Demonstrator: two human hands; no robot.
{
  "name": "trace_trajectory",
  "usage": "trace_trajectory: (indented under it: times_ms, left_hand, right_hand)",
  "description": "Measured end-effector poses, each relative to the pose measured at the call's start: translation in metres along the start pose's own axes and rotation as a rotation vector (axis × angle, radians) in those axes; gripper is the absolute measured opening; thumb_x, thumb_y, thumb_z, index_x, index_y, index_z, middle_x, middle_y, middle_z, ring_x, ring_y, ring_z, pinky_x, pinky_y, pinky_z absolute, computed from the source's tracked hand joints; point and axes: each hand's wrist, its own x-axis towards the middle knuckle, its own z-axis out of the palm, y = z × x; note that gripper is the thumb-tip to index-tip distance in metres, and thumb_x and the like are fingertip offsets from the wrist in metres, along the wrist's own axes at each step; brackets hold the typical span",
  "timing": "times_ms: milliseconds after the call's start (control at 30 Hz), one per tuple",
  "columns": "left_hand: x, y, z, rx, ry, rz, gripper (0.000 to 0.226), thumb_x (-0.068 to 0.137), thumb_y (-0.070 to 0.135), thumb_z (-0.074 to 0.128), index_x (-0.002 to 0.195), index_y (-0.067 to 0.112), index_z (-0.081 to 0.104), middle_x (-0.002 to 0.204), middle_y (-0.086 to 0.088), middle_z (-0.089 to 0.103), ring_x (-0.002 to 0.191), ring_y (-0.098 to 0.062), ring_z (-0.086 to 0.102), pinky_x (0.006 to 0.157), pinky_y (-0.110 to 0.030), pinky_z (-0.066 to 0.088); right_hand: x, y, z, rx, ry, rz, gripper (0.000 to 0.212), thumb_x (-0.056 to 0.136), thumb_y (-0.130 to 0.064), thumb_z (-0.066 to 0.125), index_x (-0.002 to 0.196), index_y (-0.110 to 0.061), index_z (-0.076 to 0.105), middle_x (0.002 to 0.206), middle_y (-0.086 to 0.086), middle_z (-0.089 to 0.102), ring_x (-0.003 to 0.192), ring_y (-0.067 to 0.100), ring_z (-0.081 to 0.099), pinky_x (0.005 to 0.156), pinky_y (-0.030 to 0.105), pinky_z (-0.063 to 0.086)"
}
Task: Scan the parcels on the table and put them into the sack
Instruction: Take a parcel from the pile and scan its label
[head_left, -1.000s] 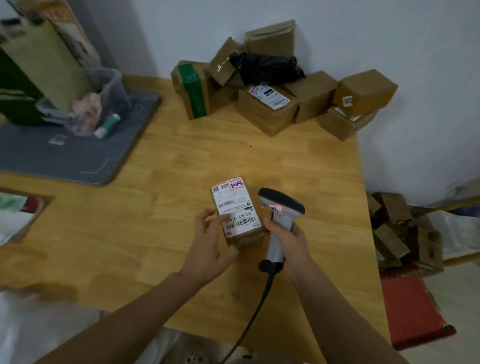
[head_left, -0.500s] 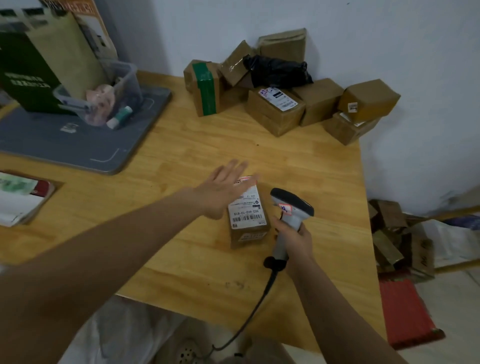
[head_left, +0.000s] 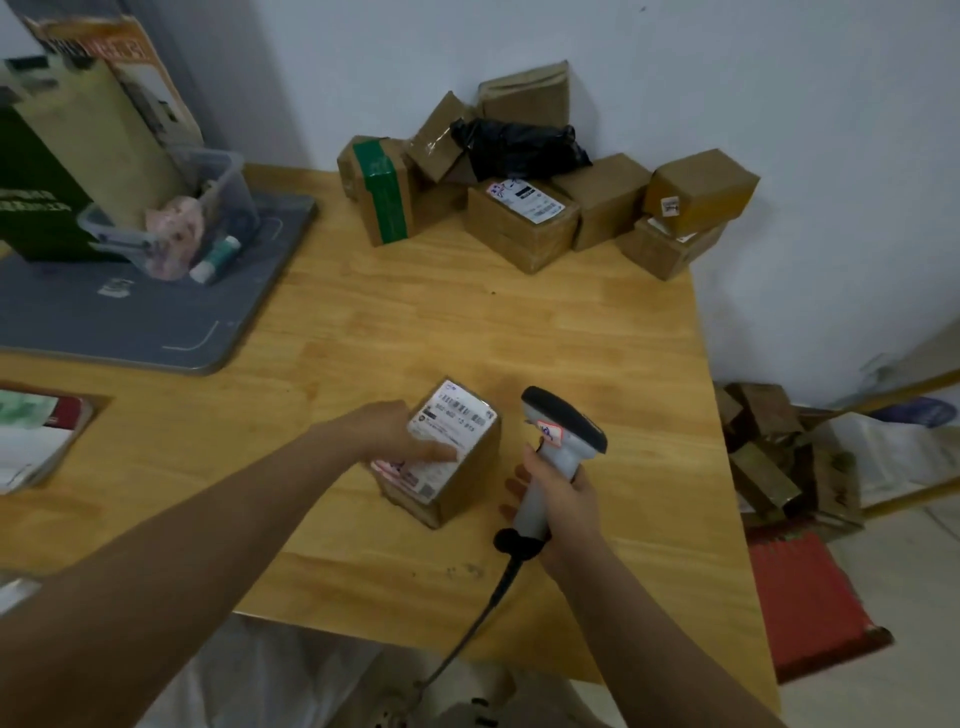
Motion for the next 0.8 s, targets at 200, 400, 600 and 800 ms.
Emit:
trace_trajectory:
  times_ms: [200,400,600,800]
  left_hand:
    - [-0.025,-0.024,0.042,-0.880,0.090,-0.042,0.035,0.089,0.030,0.066,0.121,0.018,0.057,0.104,-0.001,0.070,0.095,-0.015,0.065,0.082,-0.037,0.052]
    - [-0.057,-0.052,0.023,-1.059,0.019,0.047,0.085,0.047,0.040,0.086,0.119,0.023,0.045,0.110,-0.007,0.070,0.103,-0.024,0.062,0.084,-0.037,0.048]
    - [-0.078,-0.076,-0.001,-0.952,0.053,-0.053,0.150,0.043,0.048,0.085,0.151,0.025,-0.016,0.122,-0.004,0.060,0.107,-0.021,0.060,0.074,-0.028,0.051]
    - [-0.090,-0.117,-0.002,-1.082,0.461,-0.094,0.108,0.078,0.016,0.077,0.150,0.014,-0.002,0.114,-0.011,0.060,0.091,-0.022,0.066,0.064,-0.027,0.055]
  right_hand:
    - [-0.003,0.005,0.021,0.000,-0.082,0.055,0.031,0.077,-0.018,0.077,0.105,-0.017,0.063,0.098,0.008,0.072,0.093,0.028,0.069,0.089,0.054,0.053]
    - [-0.011,-0.005,0.043,-0.047,-0.258,0.007,0.057,0.064,-0.024,0.078,0.117,-0.012,0.062,0.109,0.013,0.071,0.102,0.033,0.066,0.091,0.056,0.052]
    - [-0.024,-0.008,0.080,-0.206,-0.394,-0.041,0.053,0.066,-0.029,0.080,0.115,-0.014,0.065,0.107,0.009,0.072,0.100,0.028,0.067,0.089,0.050,0.054]
    - [-0.044,-0.007,0.111,-0.392,-0.474,-0.175,0.027,0.085,-0.024,0.072,0.108,-0.014,0.061,0.095,0.012,0.072,0.081,0.022,0.070,0.067,0.037,0.058]
